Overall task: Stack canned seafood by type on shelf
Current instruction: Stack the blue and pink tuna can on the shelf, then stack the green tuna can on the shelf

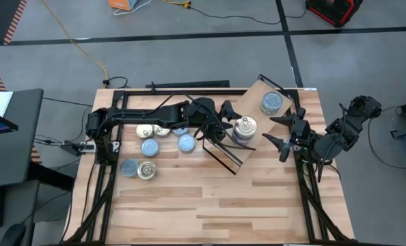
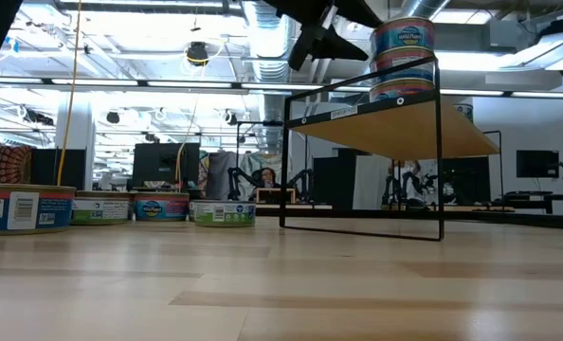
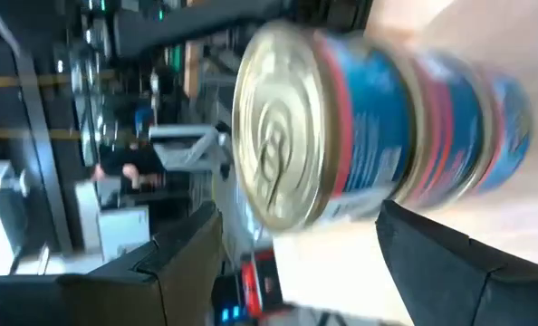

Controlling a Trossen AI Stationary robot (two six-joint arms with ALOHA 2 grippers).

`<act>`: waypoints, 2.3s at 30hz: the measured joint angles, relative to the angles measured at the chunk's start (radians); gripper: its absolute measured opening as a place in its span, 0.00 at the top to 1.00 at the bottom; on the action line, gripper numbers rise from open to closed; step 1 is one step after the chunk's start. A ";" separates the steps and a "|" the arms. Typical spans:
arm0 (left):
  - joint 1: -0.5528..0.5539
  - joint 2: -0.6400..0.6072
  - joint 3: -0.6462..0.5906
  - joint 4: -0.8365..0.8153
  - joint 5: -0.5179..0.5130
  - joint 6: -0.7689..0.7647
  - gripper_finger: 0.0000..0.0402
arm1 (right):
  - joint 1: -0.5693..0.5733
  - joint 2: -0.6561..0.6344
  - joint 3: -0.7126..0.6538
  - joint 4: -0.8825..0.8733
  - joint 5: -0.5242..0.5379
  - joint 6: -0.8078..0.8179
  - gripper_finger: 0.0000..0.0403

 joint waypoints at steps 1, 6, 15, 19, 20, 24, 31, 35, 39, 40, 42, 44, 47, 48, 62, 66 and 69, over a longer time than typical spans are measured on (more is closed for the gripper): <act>-0.006 -0.006 0.000 0.000 -0.018 -0.003 0.31 | 0.000 0.000 0.000 0.000 0.000 0.000 0.19; -0.057 -0.052 0.000 -0.004 -0.161 -0.066 0.31 | 0.000 0.000 0.000 -0.006 0.000 0.005 0.19; -0.191 -0.126 0.000 -0.258 -0.409 -0.446 0.35 | 0.044 0.052 0.000 -0.146 -0.052 0.156 0.19; -0.231 -0.170 0.000 -0.412 -0.270 -0.707 0.41 | 0.116 0.109 0.000 -0.137 -0.069 0.178 0.19; -0.236 -0.179 0.000 -0.455 -0.233 -0.770 0.43 | 0.134 0.127 0.000 -0.136 -0.074 0.192 0.19; -0.239 -0.211 -0.025 -0.600 -0.071 -1.003 0.48 | 0.203 0.218 0.000 -0.127 -0.081 0.279 0.19; -0.309 -0.313 -0.285 -0.512 0.006 -1.170 0.54 | 0.282 0.398 0.000 0.128 -0.027 0.239 0.19; -0.349 -0.378 -0.453 -0.396 -0.019 -1.274 0.55 | 0.281 0.474 0.000 0.274 0.004 0.185 0.19; -0.392 -0.406 -0.579 -0.366 -0.126 -1.390 0.55 | 0.265 0.516 0.000 0.346 0.005 0.182 0.19; -0.399 -0.405 -0.608 -0.360 -0.154 -1.411 0.55 | 0.261 0.524 0.000 0.351 0.005 0.182 0.19; -0.407 -0.402 -0.668 -0.328 -0.181 -1.446 0.55 | 0.253 0.538 0.000 0.362 0.007 0.182 0.19; -0.417 -0.388 -0.708 -0.302 -0.177 -1.503 0.55 | 0.241 0.547 0.000 0.369 0.010 0.181 0.19; -0.457 -0.385 -0.725 -0.337 -0.194 -1.586 0.55 | 0.237 0.551 0.000 0.382 0.013 0.181 0.19; -0.477 -0.387 -0.724 -0.331 -0.232 -1.598 0.55 | 0.237 0.551 0.000 0.383 0.014 0.178 0.19; -0.449 -0.275 -0.752 -0.202 -0.498 -1.321 0.55 | 0.237 0.558 0.000 0.385 0.013 0.180 0.19; -0.392 -0.207 -0.755 -0.204 -0.512 -1.275 0.55 | 0.237 0.576 0.000 0.385 0.012 0.183 0.19; -0.335 -0.181 -0.755 -0.186 -0.442 -1.248 0.55 | 0.237 0.579 0.000 0.386 0.013 0.183 0.19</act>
